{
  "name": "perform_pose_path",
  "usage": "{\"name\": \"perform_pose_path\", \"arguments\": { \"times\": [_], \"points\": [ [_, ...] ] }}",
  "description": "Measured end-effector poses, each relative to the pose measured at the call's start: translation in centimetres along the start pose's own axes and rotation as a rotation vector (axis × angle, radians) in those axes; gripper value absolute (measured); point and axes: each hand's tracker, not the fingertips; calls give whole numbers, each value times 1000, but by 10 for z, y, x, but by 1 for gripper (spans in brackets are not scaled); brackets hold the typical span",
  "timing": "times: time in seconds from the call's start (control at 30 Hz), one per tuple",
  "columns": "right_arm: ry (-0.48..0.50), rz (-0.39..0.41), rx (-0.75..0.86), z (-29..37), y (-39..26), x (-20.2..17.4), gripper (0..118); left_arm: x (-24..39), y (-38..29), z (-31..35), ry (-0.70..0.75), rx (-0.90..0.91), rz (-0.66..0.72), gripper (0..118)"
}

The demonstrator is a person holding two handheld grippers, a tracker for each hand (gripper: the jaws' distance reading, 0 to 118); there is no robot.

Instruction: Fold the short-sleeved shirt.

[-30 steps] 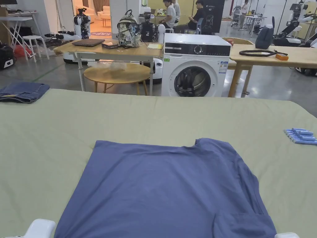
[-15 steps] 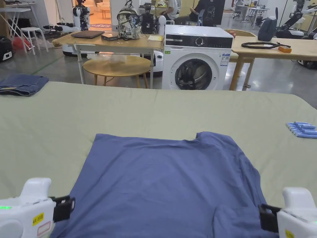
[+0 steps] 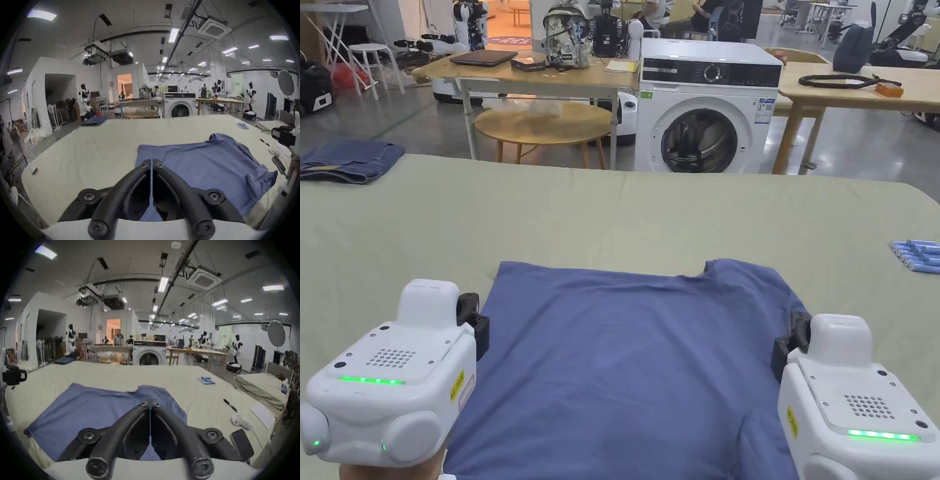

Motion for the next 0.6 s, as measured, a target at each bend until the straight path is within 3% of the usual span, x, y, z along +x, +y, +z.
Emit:
{"name": "perform_pose_path", "arguments": {
  "times": [0.2,0.6],
  "points": [
    [3,3,8,3,-1,1,0,-21,-2,-1,-27,-63,1,0],
    [8,40,-104,-4,-19,16,0,-104,-64,2,-160,-684,120,0]
  ]
}}
